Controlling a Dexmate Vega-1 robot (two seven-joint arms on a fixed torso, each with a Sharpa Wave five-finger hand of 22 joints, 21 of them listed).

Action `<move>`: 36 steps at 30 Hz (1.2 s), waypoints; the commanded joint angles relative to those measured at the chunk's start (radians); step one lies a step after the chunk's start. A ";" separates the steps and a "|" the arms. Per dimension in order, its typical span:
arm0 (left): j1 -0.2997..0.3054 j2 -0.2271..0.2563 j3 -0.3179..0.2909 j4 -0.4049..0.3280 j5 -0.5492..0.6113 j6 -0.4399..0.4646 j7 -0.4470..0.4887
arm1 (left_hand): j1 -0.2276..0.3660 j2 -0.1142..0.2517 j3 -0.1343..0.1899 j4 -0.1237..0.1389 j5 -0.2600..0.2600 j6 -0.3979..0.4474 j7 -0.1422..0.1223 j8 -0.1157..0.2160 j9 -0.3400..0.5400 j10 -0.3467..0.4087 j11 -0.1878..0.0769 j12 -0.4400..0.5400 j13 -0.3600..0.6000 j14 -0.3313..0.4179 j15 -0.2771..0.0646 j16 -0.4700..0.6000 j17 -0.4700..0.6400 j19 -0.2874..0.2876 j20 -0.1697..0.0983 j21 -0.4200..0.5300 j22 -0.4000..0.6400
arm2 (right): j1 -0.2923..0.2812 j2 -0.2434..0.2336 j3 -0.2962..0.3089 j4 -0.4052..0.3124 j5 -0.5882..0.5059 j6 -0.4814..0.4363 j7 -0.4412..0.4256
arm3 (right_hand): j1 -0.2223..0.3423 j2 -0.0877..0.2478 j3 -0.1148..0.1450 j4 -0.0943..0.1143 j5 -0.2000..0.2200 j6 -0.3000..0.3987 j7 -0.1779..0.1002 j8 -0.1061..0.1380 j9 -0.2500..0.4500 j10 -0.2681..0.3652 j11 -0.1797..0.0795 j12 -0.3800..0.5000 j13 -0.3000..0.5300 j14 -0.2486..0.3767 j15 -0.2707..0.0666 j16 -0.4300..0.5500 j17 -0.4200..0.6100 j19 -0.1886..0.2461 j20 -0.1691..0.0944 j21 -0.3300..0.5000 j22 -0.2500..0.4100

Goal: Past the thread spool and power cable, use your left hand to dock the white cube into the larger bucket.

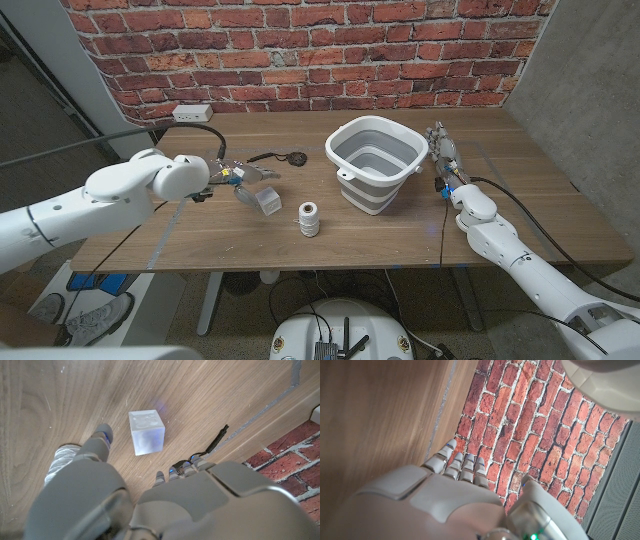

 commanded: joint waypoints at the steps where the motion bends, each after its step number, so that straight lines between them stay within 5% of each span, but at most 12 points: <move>1: -0.008 -0.068 0.040 0.017 0.109 0.013 -0.016 | 0.016 0.001 -0.002 0.002 -0.002 -0.070 0.006 0.001 0.004 -0.070 0.010 0.008 0.002 -0.124 0.008 0.007 0.003 -0.021 0.007 0.000 0.005 | -0.006 -0.002 0.004 0.000 0.005 -0.006 -0.005 | 0.000 0.060 0.006 0.002 0.001 0.010 -0.003 0.003 0.003 0.000 -0.008 0.003 0.002 0.002 -0.028 0.003 0.003 -0.003 -0.019 0.005 0.003; 17: -0.032 -0.119 0.074 0.064 0.156 -0.010 -0.071 | 0.034 0.006 -0.001 0.002 0.002 -0.083 -0.008 0.008 0.006 -0.075 0.009 0.013 0.005 -0.111 0.013 0.015 0.003 -0.030 0.017 0.008 0.006 | -0.031 -0.018 0.017 -0.032 0.009 -0.018 -0.025 | -0.001 0.060 0.005 0.003 0.001 0.012 -0.003 0.003 0.004 -0.001 -0.008 0.003 0.002 0.002 -0.027 0.004 0.002 -0.003 -0.017 0.005 0.003; 25: -0.032 -0.145 0.083 0.083 0.167 -0.008 -0.055 | 0.068 0.009 -0.004 0.002 0.006 -0.066 -0.014 0.030 0.007 -0.053 0.006 0.029 0.011 -0.049 0.000 0.031 0.006 0.073 -0.033 0.046 0.010 | -0.029 -0.017 0.016 -0.030 0.009 -0.017 -0.022 | -0.001 0.059 0.005 0.003 0.001 0.013 -0.002 0.003 0.004 -0.001 -0.007 0.003 0.002 0.003 -0.027 0.005 0.002 -0.003 -0.017 0.005 0.003; 31: -0.020 -0.155 0.080 0.084 0.163 -0.005 -0.022 | 0.100 0.005 -0.012 0.001 0.006 -0.027 -0.034 0.055 0.008 -0.027 -0.015 0.042 0.015 0.029 0.013 0.044 0.008 0.169 -0.036 0.070 0.014 | -0.029 -0.019 0.019 -0.031 0.008 -0.016 -0.024 | -0.002 0.059 0.005 0.003 0.001 0.012 -0.004 0.002 0.004 0.000 -0.008 0.003 0.002 0.002 -0.027 0.006 0.001 -0.003 -0.017 0.005 0.003; 36: -0.003 -0.155 0.074 0.084 0.162 -0.004 0.013 | 0.140 0.002 -0.025 0.001 0.007 0.017 -0.049 0.082 0.008 0.020 -0.041 0.058 0.020 0.118 -0.033 0.058 0.012 0.271 -0.056 0.098 0.020 | -0.029 -0.019 0.021 -0.030 0.010 -0.016 -0.022 | -0.002 0.059 0.005 0.003 0.001 0.013 -0.004 0.002 0.004 -0.001 -0.008 0.003 0.002 0.002 -0.026 0.006 0.001 -0.003 -0.015 0.005 0.003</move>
